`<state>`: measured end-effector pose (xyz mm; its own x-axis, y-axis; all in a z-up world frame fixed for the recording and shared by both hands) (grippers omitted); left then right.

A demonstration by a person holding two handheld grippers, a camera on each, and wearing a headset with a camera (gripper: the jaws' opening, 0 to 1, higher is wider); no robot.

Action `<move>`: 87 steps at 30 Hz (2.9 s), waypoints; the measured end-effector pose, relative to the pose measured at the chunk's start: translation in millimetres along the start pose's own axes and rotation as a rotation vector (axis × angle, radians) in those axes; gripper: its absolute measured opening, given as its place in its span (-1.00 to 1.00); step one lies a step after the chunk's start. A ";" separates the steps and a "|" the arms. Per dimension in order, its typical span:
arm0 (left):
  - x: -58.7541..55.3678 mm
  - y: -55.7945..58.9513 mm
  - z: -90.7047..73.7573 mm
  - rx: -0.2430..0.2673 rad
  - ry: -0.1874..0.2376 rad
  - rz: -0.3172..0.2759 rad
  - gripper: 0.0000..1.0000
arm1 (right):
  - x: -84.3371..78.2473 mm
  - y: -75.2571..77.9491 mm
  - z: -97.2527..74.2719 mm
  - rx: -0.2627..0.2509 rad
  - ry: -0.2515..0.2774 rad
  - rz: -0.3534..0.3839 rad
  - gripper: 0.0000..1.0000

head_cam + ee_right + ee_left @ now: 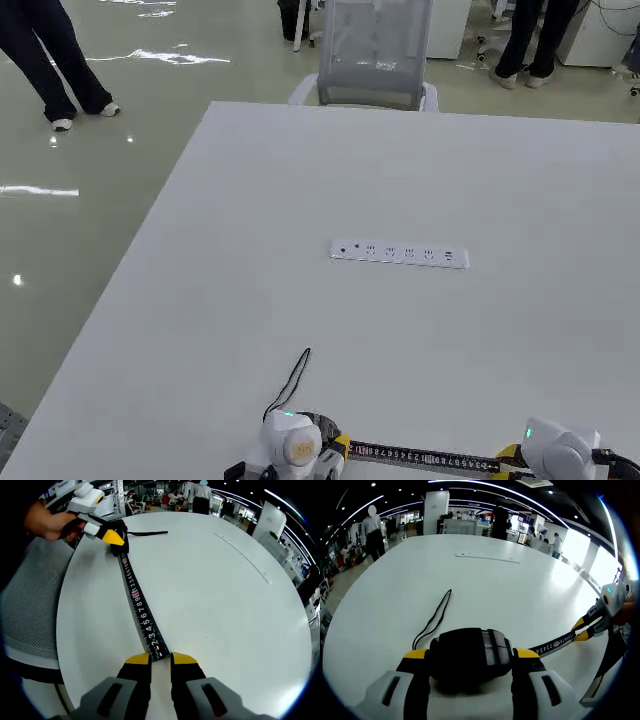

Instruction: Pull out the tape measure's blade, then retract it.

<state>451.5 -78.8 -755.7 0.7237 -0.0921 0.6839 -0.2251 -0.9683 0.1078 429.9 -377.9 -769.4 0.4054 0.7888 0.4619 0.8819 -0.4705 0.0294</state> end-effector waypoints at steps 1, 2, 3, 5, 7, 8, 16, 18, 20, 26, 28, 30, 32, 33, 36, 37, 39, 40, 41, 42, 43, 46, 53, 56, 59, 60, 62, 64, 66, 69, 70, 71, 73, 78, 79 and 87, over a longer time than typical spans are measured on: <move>0.2 -0.2 -0.3 0.001 -0.002 0.004 0.25 | 0.0 0.0 0.1 0.000 -0.001 -0.002 -0.73; 0.3 -0.4 -0.6 0.001 -0.002 0.003 0.24 | -0.1 0.0 0.2 0.001 -0.002 -0.002 -0.74; 0.2 -0.6 -0.6 0.003 0.001 0.001 0.24 | -0.1 0.3 0.7 0.001 -0.004 -0.009 -0.74; 0.2 -0.9 -0.5 0.002 0.004 0.006 0.24 | 0.7 -0.6 -0.3 0.001 -0.005 -0.009 -0.74; 0.5 -1.3 -0.2 -0.002 0.002 0.005 0.23 | 0.7 -0.7 -0.4 -0.001 -0.004 -0.010 -0.74; 0.6 -1.4 -0.1 -0.003 0.000 0.005 0.23 | 1.0 -0.7 -0.6 -0.001 -0.005 -0.011 -0.74; 0.5 -2.0 -0.4 -0.008 -0.002 0.002 0.23 | 2.5 -1.5 0.5 0.000 -0.017 -0.032 -0.75; 0.5 -2.2 -0.2 -0.010 -0.001 0.002 0.23 | 2.3 -1.0 1.2 0.003 -0.020 -0.035 -0.75; 0.6 -2.2 -0.4 -0.011 0.000 0.001 0.23 | 2.6 -0.9 1.2 0.006 -0.020 -0.031 -0.75; 0.2 -2.8 -0.9 -0.012 0.002 0.001 0.23 | 5.1 -2.3 2.2 0.011 -0.021 -0.035 -0.75; 0.2 -3.1 -0.6 -0.013 0.001 0.000 0.23 | 6.7 -2.4 3.2 0.013 -0.020 -0.036 -0.75; 0.0 -3.2 -0.6 -0.013 0.000 0.000 0.23 | 8.7 -2.7 3.9 0.015 -0.020 -0.037 -0.75; 0.0 -3.2 -0.5 -0.014 0.001 0.000 0.23 | 9.7 -3.0 4.8 0.016 -0.019 -0.039 -0.75; -0.2 -3.3 -0.6 -0.014 0.000 0.000 0.23 | 9.5 -2.8 6.3 0.017 -0.018 -0.038 -0.75; -0.2 -3.4 -0.7 -0.013 0.001 -0.001 0.23 | 12.1 -4.2 6.9 0.018 -0.017 -0.041 -0.75; -0.3 -3.4 -0.7 -0.013 0.001 -0.001 0.23 | 12.8 -4.7 6.9 0.019 -0.017 -0.039 -0.75; -0.4 -3.4 -0.9 -0.014 0.002 0.000 0.23 | 14.1 -5.2 8.1 0.019 -0.016 -0.040 -0.75; -0.4 -3.5 -1.0 -0.015 0.001 0.000 0.23 | 15.1 -5.4 8.5 0.020 -0.016 -0.042 -0.75; -0.4 -3.4 -1.0 -0.016 0.000 0.000 0.23 | 15.6 -5.7 8.6 0.021 -0.015 -0.041 -0.75; -0.3 -3.4 -1.0 -0.016 0.001 0.000 0.23 | 16.3 -5.9 8.8 0.020 -0.015 -0.041 -0.75; -0.3 -3.4 -1.0 -0.016 0.000 0.000 0.23 | 17.4 -6.5 9.0 0.021 -0.014 -0.042 -0.75; -0.2 -3.5 -0.9 -0.016 0.000 -0.001 0.23 | 19.1 -6.9 10.2 0.021 -0.014 -0.040 -0.75; 0.4 -3.6 -0.4 -0.017 0.000 -0.002 0.23 | 23.8 -7.8 12.9 0.026 -0.013 -0.042 -0.75; 0.4 -3.7 -0.5 -0.017 -0.001 -0.003 0.23 | 25.7 -8.5 14.4 0.028 -0.014 -0.043 -0.75; 0.6 -3.6 -0.7 -0.016 -0.001 -0.005 0.23 | 29.1 -10.1 15.3 0.029 -0.013 -0.042 -0.75; 0.5 -3.5 -0.9 -0.016 -0.001 -0.005 0.23 | 30.2 -10.7 15.9 0.030 -0.010 -0.041 -0.75; 0.5 -3.4 -0.9 -0.017 -0.001 -0.006 0.23 | 31.9 -11.6 17.0 0.031 -0.007 -0.043 -0.75; 0.5 -3.3 -0.8 -0.017 -0.002 -0.006 0.23 | 34.1 -12.5 17.6 0.032 -0.005 -0.039 -0.75; 0.5 -3.1 -0.9 -0.016 -0.002 -0.008 0.23 | 35.7 -12.9 19.4 0.035 -0.004 -0.042 -0.75; 0.3 -3.2 -0.9 -0.016 -0.003 -0.010 0.23 | 37.3 -12.6 21.7 0.036 -0.004 -0.041 -0.75; 0.4 -3.2 -0.8 -0.017 -0.004 -0.010 0.23 | 38.5 -13.2 21.8 0.037 -0.004 -0.041 -0.75; 0.4 -3.1 -0.8 -0.017 -0.006 -0.011 0.23 | 39.5 -13.5 21.6 0.036 -0.004 -0.040 -0.75; 0.5 -2.9 -0.9 -0.016 -0.007 -0.013 0.24 | 40.8 -13.8 23.6 0.036 -0.003 -0.041 -0.75; 0.5 -2.5 -1.1 -0.016 -0.006 -0.012 0.23 | 45.9 -15.9 26.2 0.041 0.004 -0.046 -0.75; 0.5 -2.5 -1.1 -0.016 -0.005 -0.013 0.24 | 46.7 -16.2 26.4 0.041 0.004 -0.046 -0.75; 0.1 -2.5 -0.4 -0.016 -0.003 -0.015 0.24 | 53.7 -20.1 29.6 0.046 0.009 -0.047 -0.75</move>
<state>451.9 -76.3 -755.6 0.7292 -0.0787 0.6797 -0.2249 -0.9657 0.1295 441.0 -314.3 -771.4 0.3616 0.8060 0.4687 0.9100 -0.4145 0.0108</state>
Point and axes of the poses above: the centre of the closed fingertips' face, and the gripper's own axes: z roughly forward along the fingers, y roughly to its right, x roughly out of its top, the point moved 5 cm from there along -z, roughly backward along the fingers, and after that the axes turned 2 degrees about -y, right-handed, at the moved point
